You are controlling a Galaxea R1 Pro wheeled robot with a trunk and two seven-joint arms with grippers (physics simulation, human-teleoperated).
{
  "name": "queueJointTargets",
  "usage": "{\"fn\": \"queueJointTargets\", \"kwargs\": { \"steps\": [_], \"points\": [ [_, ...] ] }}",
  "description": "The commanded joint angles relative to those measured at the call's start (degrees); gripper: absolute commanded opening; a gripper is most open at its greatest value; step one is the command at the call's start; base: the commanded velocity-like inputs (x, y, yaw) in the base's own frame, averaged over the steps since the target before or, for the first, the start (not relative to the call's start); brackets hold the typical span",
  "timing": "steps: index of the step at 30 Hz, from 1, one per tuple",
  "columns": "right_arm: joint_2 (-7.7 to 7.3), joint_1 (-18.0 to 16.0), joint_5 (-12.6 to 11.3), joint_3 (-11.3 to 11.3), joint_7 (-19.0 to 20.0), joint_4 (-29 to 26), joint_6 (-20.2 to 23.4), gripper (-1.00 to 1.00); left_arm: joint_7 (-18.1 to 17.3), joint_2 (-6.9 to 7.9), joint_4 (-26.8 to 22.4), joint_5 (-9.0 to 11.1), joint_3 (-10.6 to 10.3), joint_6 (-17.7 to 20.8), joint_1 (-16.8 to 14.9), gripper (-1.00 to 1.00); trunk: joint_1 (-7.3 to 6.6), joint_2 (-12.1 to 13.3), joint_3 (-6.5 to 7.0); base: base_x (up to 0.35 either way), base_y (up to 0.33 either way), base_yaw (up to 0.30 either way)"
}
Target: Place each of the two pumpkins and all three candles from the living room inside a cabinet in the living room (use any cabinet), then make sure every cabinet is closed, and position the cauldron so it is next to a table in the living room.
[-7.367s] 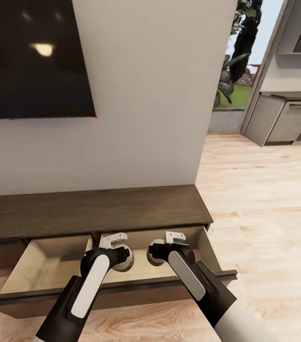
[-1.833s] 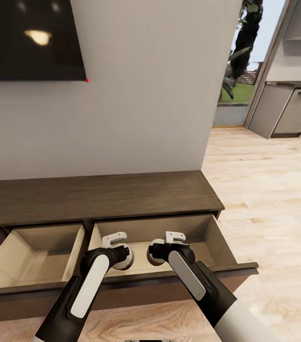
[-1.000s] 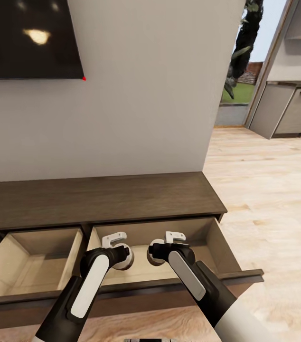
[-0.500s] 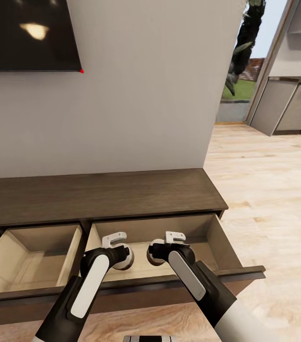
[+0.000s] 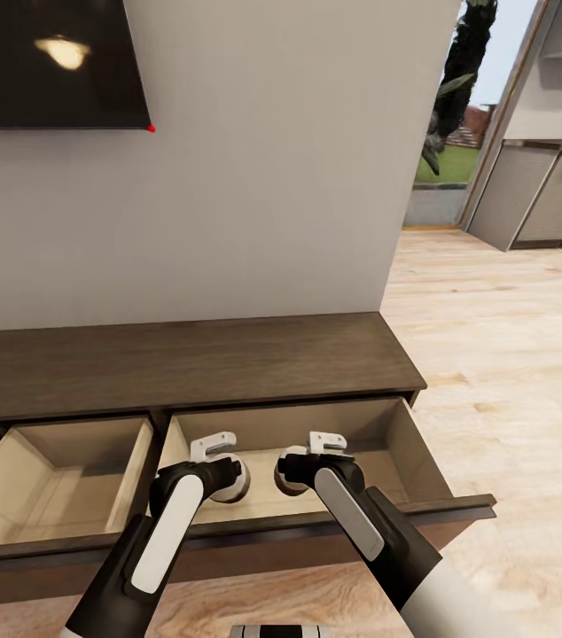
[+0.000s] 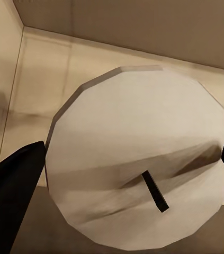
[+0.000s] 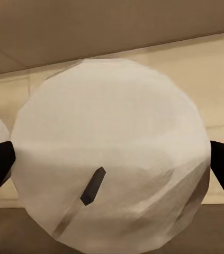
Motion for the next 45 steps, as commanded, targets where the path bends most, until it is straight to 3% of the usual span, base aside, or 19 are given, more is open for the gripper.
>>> {"fn": "queueJointTargets", "kwargs": {
  "steps": [1, 2, 7, 8, 21, 27, 45],
  "points": [
    [-0.01, -0.1, -0.5, 0.1, -0.6, -0.1, 0.0, -1.00, 0.6, 0.00, -0.1, 0.6, 0.0, 0.1, 0.0, -1.00, -0.01, 0.0, -0.05, 0.000, 0.000, 0.000],
    [-0.01, -0.1, -0.5, 0.1, -0.6, -0.1, 0.0, 1.00, 0.6, -0.01, -0.1, 0.6, 0.0, 0.1, 0.0, -1.00, -0.01, 0.0, -0.05, 0.000, 0.000, 0.000],
    [-0.01, -0.1, -0.5, 0.1, -0.5, -0.1, 0.0, 1.00, 0.6, 0.06, -0.1, 0.6, 0.0, 0.1, 0.0, -1.00, -0.01, 0.0, -0.05, 0.000, 0.000, 0.000],
    [-0.01, -0.1, -0.5, 0.1, -0.5, -0.1, 0.0, 1.00, 0.6, 0.06, -0.1, 0.6, 0.0, 0.1, 0.0, 1.00, -0.01, 0.0, -0.05, 0.000, 0.000, 0.000],
    [-0.01, -0.1, -0.5, 0.1, -0.5, -0.1, 0.0, 1.00, 0.4, 0.07, -0.6, 0.6, 0.2, 0.1, 0.0, 1.00, -0.01, 0.0, -0.05, 0.000, 0.000, 0.000],
    [-0.01, -0.1, -0.5, 0.1, -0.5, -0.1, 0.0, 1.00, 0.6, 0.00, -0.8, 0.7, 0.3, 0.3, 0.0, 1.00, -0.18, 0.1, 1.28, 0.000, 0.000, 0.000],
    [-0.01, -0.1, -0.8, 0.0, -0.5, 0.0, 0.1, 1.00, 0.9, -0.42, -0.8, 1.5, 0.4, 2.3, -0.2, 1.00, -4.13, 7.3, 4.51, -0.047, 0.010, 0.000]
  ]
}}
